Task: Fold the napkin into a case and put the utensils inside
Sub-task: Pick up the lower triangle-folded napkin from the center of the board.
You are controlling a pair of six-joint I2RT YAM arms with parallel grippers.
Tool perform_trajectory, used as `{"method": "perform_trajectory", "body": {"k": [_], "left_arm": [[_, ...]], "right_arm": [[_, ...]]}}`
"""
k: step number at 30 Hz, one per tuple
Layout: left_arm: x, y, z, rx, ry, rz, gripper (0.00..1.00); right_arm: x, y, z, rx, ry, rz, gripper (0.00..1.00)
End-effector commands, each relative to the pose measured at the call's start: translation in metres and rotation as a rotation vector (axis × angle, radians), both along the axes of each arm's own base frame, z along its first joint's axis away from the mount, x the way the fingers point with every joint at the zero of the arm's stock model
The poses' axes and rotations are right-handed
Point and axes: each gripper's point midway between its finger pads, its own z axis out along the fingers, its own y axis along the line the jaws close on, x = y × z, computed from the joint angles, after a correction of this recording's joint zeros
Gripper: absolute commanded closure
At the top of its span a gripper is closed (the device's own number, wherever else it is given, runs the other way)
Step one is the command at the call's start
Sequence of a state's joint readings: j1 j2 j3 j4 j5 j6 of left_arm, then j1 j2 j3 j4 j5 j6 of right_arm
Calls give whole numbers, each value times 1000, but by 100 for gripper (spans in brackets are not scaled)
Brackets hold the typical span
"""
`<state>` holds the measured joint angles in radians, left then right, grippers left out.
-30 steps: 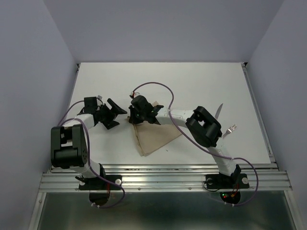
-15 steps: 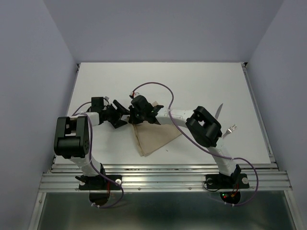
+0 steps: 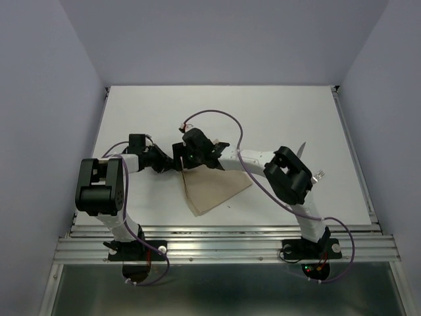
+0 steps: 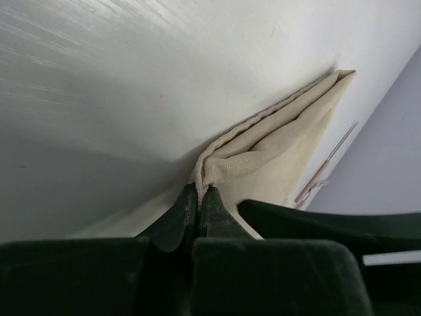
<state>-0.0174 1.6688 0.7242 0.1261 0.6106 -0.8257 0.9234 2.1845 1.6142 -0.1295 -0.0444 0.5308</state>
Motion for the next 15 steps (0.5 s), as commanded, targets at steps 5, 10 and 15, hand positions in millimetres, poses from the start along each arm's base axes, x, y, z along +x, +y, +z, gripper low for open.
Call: {"method": "perform_trajectory", "body": {"k": [5,10,15], "left_arm": [[-9,3,8,34,25,26,100],[-10,9,16,60,20,64,100],[-13,18,24,107,30,107,100]], "right_arm": [[-25,-31,62,-61,-147,-68,23],[-72,-50,49,-192,-218,-95,20],[-120,-57,22,-331,-265,-47,20]]}}
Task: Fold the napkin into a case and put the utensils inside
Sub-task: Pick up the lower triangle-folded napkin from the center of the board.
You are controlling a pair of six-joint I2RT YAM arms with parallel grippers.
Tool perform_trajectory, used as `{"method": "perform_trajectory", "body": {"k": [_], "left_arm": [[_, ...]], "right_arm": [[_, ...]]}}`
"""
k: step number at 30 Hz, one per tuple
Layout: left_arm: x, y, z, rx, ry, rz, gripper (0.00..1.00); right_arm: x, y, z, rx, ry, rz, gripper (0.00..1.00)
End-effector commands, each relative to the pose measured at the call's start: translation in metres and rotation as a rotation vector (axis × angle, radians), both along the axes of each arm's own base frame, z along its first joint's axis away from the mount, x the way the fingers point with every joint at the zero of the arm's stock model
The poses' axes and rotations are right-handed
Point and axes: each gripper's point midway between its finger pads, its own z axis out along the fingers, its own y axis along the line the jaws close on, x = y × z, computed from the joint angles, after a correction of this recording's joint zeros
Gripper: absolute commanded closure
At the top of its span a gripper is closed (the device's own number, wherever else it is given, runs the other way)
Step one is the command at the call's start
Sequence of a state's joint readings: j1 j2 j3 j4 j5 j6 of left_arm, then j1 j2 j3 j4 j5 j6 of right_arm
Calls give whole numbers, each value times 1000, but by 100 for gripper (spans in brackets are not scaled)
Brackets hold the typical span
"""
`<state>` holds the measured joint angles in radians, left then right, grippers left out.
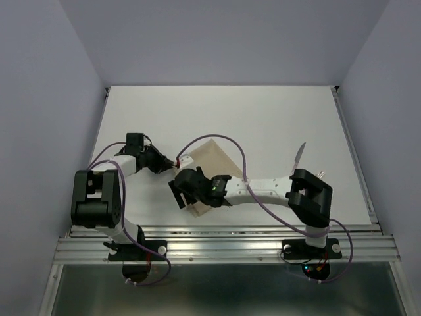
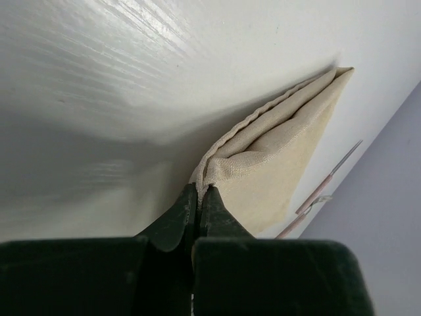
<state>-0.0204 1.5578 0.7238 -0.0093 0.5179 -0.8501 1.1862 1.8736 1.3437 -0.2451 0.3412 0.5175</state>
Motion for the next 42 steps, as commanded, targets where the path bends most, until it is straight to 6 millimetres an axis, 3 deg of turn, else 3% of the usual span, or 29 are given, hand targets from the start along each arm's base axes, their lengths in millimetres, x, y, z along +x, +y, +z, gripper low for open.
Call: {"method": "perform_trajectory", "body": {"k": [1,4,8,17,20,23,26,28,34,39,42], "left_arm": [[-2,8,13,47,-10,43,100],[-3,10,13,59,-4,60,100],[-4,11,10,62,4,66,100],[-7,12,7,63,16,73,100],[-8,12,6,65,18,68,100],[-8,12,6,68,17,67,100],[-9,13,2,77,23,69,100],[-9,13,0,80,26,63,100],[-5,16,-1,112,32,41,100],[-3,20,0,148,43,25,100],[-4,22,2,157,48,24,100]], "right_arm": [[-20,-19,-16,-148,-78,-32,20],[-37,-12,-22,-183,-100,1,21],[-44,-6,-34,-212,-109,19,23],[-39,-10,-65,-288,-146,-5,35],[-36,-13,-68,-295,-161,-14,56],[-36,-18,-70,-300,-172,-14,67],[-36,-14,-66,-281,-184,14,92],[-37,-12,-60,-259,-186,31,99],[-50,-3,-43,-144,-119,128,99],[-45,-6,-25,6,-16,152,99],[-56,1,-18,84,51,203,99]]}}
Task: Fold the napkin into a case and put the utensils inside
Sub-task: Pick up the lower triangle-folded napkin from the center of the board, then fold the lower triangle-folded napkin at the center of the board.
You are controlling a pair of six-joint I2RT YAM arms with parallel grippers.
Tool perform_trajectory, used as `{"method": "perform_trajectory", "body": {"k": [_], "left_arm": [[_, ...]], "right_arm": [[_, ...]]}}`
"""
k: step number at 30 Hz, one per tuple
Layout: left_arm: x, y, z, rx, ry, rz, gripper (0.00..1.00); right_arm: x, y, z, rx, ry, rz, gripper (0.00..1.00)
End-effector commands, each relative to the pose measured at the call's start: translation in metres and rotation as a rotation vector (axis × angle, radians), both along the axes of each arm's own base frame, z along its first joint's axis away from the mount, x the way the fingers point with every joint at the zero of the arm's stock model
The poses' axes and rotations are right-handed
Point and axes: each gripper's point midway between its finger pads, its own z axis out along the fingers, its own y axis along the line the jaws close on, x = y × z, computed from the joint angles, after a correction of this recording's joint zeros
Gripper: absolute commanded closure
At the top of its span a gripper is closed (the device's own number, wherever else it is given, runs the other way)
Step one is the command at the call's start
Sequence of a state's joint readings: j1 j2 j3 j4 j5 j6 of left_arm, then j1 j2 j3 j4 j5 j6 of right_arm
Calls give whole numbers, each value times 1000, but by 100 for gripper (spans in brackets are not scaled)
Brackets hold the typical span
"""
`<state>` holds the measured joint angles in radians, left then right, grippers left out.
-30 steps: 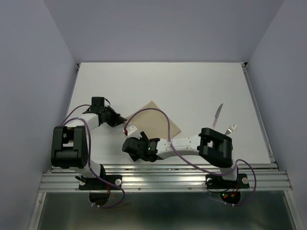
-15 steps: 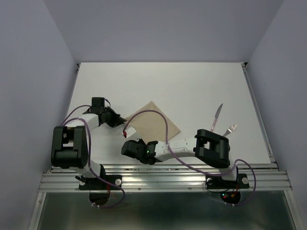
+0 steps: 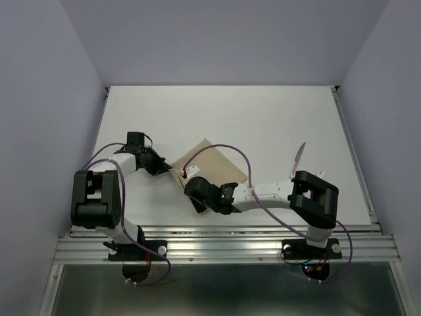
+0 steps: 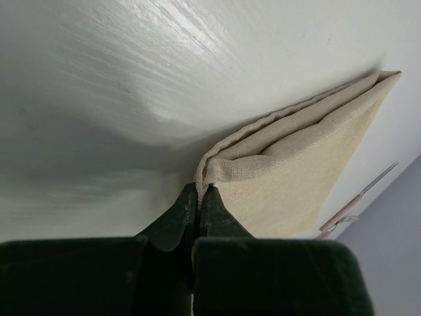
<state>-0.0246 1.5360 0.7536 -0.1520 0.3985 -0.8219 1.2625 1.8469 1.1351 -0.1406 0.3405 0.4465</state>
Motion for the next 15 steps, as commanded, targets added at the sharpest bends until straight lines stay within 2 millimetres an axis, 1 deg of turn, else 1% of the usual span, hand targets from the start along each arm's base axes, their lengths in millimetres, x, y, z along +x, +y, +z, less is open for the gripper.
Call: {"method": "perform_trajectory", "body": {"k": [1,3,5,7,9,10,11,12,14,15], "left_arm": [[7,5,10,44,-26,-16,100],[8,7,13,55,-32,-16,100],[8,10,15,74,-34,-19,100],[10,10,19,80,-40,-22,100],[13,11,24,86,-55,-24,100],[13,12,26,90,-59,-23,100],[14,12,28,95,-65,-24,100],[15,14,30,106,-69,-18,100],[16,16,32,122,-69,-19,100],[16,19,31,136,-68,-16,100]], "right_arm": [[-11,24,35,212,117,90,99],[-14,24,36,245,167,102,99],[-20,29,42,306,245,142,99],[-28,33,47,347,298,186,99],[-19,31,50,388,331,169,99],[-22,31,53,410,364,189,99],[-21,30,53,424,383,189,99],[-15,27,52,442,413,165,99],[-20,28,54,471,465,184,99],[-16,26,55,494,480,170,99]]}}
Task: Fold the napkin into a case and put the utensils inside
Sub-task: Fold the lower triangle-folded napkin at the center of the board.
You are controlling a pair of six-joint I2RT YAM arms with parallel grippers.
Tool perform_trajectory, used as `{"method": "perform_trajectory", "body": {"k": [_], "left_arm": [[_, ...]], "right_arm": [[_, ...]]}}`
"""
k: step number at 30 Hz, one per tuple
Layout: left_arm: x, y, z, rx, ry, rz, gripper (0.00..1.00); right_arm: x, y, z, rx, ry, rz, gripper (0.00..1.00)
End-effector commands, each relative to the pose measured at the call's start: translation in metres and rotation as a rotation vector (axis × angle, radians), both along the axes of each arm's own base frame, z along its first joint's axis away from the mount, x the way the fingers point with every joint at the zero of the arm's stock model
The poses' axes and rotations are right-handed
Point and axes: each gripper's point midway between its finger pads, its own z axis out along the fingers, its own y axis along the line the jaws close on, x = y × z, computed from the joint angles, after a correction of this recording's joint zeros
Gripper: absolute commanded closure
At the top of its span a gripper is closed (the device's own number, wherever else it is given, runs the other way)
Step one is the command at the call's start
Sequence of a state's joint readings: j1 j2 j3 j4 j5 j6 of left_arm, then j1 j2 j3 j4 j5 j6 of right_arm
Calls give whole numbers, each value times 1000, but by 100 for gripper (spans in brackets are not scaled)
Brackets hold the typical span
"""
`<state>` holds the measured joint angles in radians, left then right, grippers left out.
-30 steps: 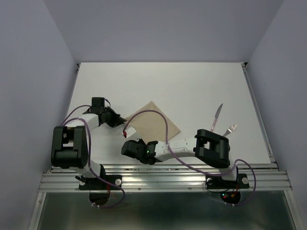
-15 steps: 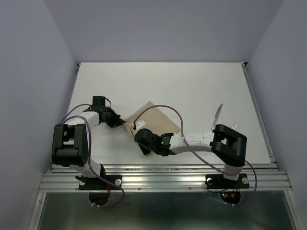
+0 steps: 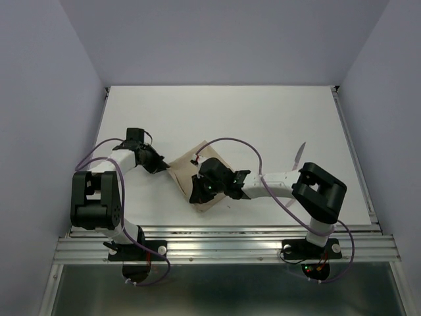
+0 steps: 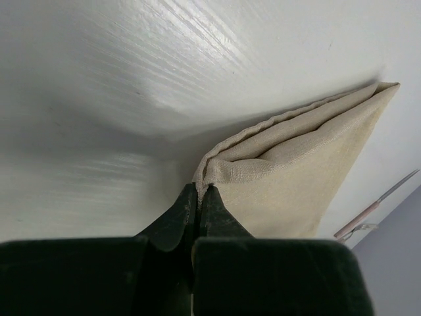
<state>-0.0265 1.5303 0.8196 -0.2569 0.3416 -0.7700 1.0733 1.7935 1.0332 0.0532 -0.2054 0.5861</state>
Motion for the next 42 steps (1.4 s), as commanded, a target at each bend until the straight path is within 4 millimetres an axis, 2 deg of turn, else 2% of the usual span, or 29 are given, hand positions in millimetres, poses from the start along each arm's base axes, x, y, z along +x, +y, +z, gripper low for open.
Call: {"method": "perform_trajectory", "body": {"k": [1,4,8,9,10,12,15,17,18,20,23,24,26,28,29,32,33,34,35,36,37,38,41,42], "left_arm": [[14,10,24,68,-81,-1,100],[15,11,20,76,-68,-4,100],[13,6,16,50,-52,-10,100],[13,6,15,47,-53,-8,100],[13,5,15,43,-51,-4,100],[11,4,13,34,-46,-2,100],[10,1,10,13,-46,4,100],[8,-1,7,2,-39,4,100],[6,-1,4,-1,-29,6,100],[5,-2,2,-2,-29,5,100],[3,-1,0,-4,-23,11,100],[2,-2,-1,-4,-23,9,100],[1,-1,-1,-4,-21,11,100],[1,-1,-2,-2,-19,12,100],[1,-1,-2,-2,-21,12,100],[0,-1,-3,-1,-17,12,100],[-1,-1,-4,1,-14,11,100],[-1,-1,-3,0,-15,13,100],[-1,-1,-4,1,-14,11,100],[-1,0,-4,1,-15,13,100],[-1,-1,-3,0,-15,13,100],[-1,0,-3,0,-15,14,100],[-1,0,-4,0,-13,14,100],[-1,0,-4,1,-12,15,100]], "right_arm": [[-10,12,35,176,110,54,99],[-6,8,25,126,96,38,99],[18,-10,6,-30,9,-62,99],[30,-19,-2,-90,-36,-115,96],[30,-17,-1,-122,-80,-106,94],[31,-26,-11,-219,-123,-116,89],[32,-28,-22,-301,-170,-118,71],[27,-24,-24,-306,-177,-104,61],[23,-20,-21,-299,-185,-91,54],[21,-15,-15,-280,-195,-86,46],[23,-5,2,-238,-222,-93,41],[27,0,12,-217,-240,-99,35],[35,5,19,-213,-271,-115,32],[43,9,17,-229,-300,-124,27],[49,17,26,-215,-322,-124,24],[60,29,19,-233,-350,-129,19],[65,37,27,-220,-371,-128,16],[70,39,19,-246,-385,-133,16],[75,42,19,-249,-398,-141,16],[76,52,27,-236,-427,-134,15],[83,53,26,-254,-448,-152,15],[87,53,16,-280,-459,-155,15],[100,58,19,-312,-531,-191,14],[104,58,11,-338,-548,-188,15]]}}
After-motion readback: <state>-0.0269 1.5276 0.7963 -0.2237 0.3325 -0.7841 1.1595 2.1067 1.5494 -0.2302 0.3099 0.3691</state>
